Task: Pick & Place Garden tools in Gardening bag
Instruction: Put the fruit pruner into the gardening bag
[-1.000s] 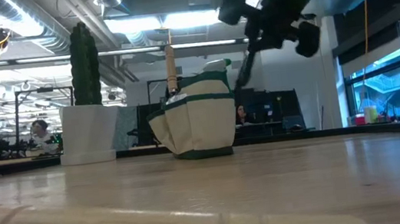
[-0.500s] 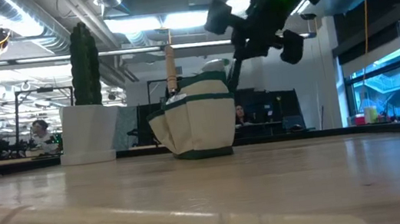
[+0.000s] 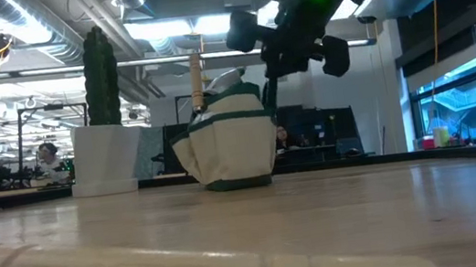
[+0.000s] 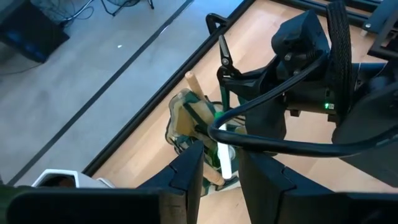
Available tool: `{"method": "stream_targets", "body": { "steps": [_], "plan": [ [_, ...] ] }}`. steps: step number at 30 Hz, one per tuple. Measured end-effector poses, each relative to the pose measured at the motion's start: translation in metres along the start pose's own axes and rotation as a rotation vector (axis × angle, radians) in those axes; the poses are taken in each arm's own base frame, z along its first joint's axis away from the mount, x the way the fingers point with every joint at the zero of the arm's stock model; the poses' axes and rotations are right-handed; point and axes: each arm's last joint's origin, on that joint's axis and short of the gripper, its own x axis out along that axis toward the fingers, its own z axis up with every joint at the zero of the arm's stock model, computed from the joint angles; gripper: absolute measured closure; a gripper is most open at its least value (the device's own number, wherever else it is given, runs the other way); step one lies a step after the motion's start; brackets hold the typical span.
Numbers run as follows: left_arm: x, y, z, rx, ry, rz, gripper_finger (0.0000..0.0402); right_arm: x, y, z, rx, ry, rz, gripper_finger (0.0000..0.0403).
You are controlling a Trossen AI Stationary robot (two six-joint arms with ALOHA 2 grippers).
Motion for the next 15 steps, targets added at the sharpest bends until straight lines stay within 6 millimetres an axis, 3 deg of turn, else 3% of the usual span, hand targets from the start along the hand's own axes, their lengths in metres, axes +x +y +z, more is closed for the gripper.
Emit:
{"method": "stream_targets", "body": {
  "steps": [12,15],
  "plan": [
    [0.000,0.000,0.000,0.006,-0.003,0.003,0.0310,0.003,-0.001,-0.005,-0.017,-0.032,-0.027,0.0377],
    [0.000,0.000,0.000,0.008,-0.003,0.004,0.0310,0.007,-0.001,-0.015,-0.020,-0.026,-0.030,0.0377]
  ]
}}
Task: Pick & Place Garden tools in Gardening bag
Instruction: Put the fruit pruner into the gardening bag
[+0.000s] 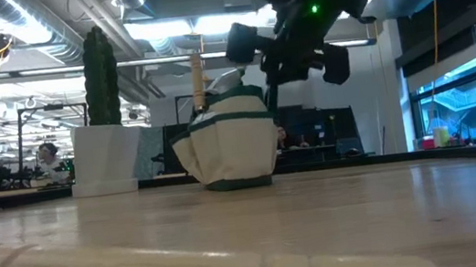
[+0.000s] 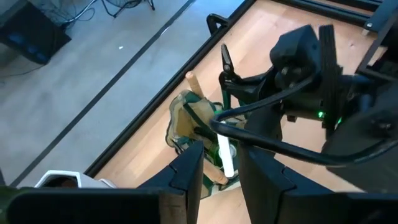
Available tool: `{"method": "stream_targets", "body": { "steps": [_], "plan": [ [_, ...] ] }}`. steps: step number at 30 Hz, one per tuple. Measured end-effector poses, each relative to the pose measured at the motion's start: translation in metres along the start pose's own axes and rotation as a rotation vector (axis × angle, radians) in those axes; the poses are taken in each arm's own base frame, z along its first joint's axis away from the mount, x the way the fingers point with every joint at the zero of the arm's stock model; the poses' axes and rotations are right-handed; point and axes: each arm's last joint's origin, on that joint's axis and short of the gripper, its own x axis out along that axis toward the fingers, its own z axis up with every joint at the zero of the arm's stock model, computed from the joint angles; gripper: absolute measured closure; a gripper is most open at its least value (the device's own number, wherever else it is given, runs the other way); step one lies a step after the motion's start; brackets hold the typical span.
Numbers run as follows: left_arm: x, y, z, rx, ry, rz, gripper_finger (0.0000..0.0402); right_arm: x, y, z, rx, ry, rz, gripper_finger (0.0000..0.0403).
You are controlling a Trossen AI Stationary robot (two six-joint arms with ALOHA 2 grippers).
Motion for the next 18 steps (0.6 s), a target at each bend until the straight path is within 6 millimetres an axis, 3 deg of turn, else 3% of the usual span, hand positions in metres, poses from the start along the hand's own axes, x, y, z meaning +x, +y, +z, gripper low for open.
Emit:
{"method": "stream_targets", "body": {
  "steps": [6,13,18],
  "plan": [
    [0.000,0.000,0.000,0.017,-0.009,0.007,0.0310,0.007,-0.002,-0.022,-0.057,0.030,-0.009,0.0377],
    [0.000,0.000,0.001,0.042,-0.017,0.019,0.0310,0.008,0.001,-0.019,-0.062,0.045,0.001,0.0377],
    [0.000,0.001,0.001,0.051,-0.027,0.033,0.0309,0.014,0.000,-0.029,-0.075,0.068,-0.002,0.0377]
  ]
}}
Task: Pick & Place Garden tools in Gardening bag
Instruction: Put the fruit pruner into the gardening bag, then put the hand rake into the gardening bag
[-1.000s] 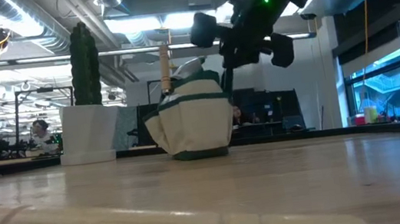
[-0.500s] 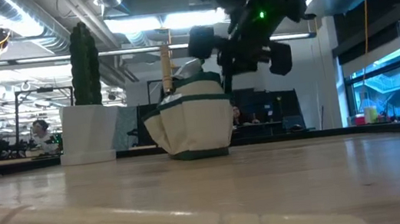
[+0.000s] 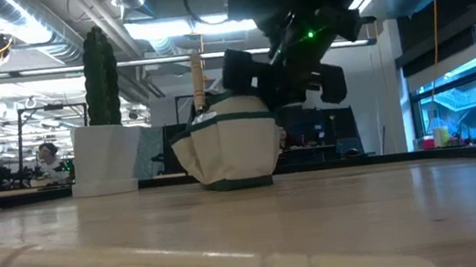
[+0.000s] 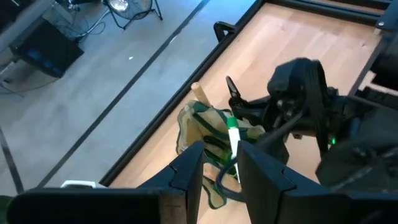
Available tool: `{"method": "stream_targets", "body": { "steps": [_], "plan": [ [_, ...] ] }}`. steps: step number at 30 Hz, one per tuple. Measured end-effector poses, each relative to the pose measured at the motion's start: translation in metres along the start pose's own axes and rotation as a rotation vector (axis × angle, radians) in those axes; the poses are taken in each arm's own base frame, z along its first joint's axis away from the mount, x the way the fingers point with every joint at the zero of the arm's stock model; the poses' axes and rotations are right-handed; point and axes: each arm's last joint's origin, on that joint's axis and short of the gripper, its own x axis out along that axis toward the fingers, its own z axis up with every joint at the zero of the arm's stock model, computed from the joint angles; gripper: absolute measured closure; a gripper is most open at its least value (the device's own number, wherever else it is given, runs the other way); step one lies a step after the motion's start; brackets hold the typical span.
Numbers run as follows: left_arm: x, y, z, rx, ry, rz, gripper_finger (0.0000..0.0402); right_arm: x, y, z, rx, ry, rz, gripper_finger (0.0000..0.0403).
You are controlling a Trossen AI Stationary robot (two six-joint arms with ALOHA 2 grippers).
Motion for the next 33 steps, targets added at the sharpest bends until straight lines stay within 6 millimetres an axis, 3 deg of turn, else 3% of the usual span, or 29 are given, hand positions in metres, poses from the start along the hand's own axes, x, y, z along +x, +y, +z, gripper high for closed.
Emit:
{"method": "stream_targets", "body": {
  "steps": [5,15,25,33],
  "plan": [
    [0.000,0.000,0.000,0.008,-0.005,0.008,0.0309,0.007,-0.001,-0.015,0.034,0.034,-0.011,0.0377],
    [0.000,0.000,0.000,0.018,-0.005,0.008,0.0309,0.006,-0.001,-0.017,0.051,0.043,-0.006,0.0376],
    [0.000,0.000,0.000,0.018,-0.002,0.004,0.0309,-0.011,0.002,-0.016,0.004,0.030,0.034,0.0247],
    [0.000,0.000,0.000,0.006,0.000,-0.001,0.0309,-0.024,0.005,0.009,-0.001,-0.025,0.045,0.0207]
  ]
}}
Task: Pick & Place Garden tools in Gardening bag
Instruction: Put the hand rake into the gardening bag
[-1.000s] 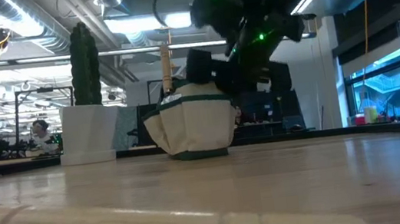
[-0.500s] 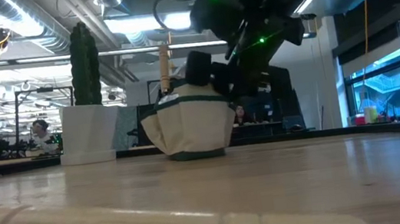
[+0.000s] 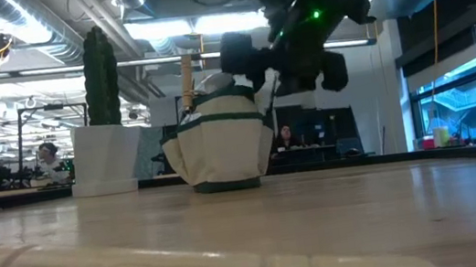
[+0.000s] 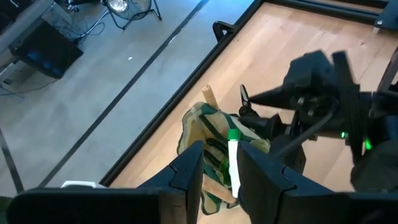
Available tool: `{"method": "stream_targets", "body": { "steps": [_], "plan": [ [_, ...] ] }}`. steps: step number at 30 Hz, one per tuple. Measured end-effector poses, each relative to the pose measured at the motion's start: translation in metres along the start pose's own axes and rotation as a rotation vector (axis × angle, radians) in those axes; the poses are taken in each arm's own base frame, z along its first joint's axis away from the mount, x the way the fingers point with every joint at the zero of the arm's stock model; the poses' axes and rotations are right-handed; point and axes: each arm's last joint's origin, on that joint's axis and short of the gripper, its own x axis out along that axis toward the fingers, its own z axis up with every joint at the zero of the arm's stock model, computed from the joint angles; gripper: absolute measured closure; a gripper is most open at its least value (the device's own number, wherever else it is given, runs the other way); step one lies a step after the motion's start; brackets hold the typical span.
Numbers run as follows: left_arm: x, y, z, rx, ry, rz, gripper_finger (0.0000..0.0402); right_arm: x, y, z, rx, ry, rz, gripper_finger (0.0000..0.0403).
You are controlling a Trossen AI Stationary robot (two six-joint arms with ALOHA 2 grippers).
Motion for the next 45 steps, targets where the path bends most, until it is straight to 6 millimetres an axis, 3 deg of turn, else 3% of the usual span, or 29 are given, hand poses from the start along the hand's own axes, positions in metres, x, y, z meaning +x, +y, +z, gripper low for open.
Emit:
{"method": "stream_targets", "body": {
  "steps": [11,17,22,27,35,40,45],
  "plan": [
    [0.000,0.000,0.000,-0.027,-0.002,0.001,0.0309,-0.020,-0.009,0.045,0.008,-0.061,-0.009,0.0194],
    [-0.004,0.004,0.000,-0.043,-0.009,-0.006,0.0309,-0.043,-0.019,0.088,-0.021,-0.060,0.048,0.0194],
    [-0.020,0.018,0.000,-0.062,-0.006,-0.076,0.0309,-0.075,-0.028,0.124,-0.166,0.084,0.303,0.0194],
    [-0.045,0.031,-0.004,-0.127,-0.016,-0.172,0.0309,-0.114,-0.040,0.151,-0.128,0.282,0.680,0.0194],
    [-0.082,0.029,-0.020,-0.223,-0.004,-0.332,0.0309,-0.172,-0.043,0.143,-0.117,0.699,1.165,0.0194],
    [-0.098,0.012,-0.032,-0.237,0.043,-0.422,0.0309,-0.210,-0.047,0.126,-0.120,0.815,1.235,0.0194],
    [-0.110,-0.012,-0.044,-0.262,0.040,-0.468,0.0309,-0.236,-0.042,0.110,-0.068,0.824,1.250,0.0194]
  ]
}}
